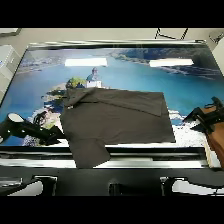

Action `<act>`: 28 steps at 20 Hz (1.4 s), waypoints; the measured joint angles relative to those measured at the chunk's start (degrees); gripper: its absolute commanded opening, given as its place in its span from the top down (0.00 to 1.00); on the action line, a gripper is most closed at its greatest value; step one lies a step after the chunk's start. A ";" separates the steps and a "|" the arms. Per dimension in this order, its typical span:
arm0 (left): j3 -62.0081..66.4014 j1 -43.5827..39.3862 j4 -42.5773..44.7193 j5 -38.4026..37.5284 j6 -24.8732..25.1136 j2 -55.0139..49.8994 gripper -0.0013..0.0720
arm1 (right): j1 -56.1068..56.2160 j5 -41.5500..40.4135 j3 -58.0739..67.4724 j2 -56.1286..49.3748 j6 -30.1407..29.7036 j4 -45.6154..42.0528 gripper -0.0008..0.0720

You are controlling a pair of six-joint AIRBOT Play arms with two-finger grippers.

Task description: Fold the clothes and pants, and hang the long-sleeved shirts on hangers.

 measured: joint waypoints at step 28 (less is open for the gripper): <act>-6.01 -4.63 -5.79 14.27 1.42 2.89 0.95 | 3.61 -6.43 -18.99 -0.20 -6.03 0.61 0.19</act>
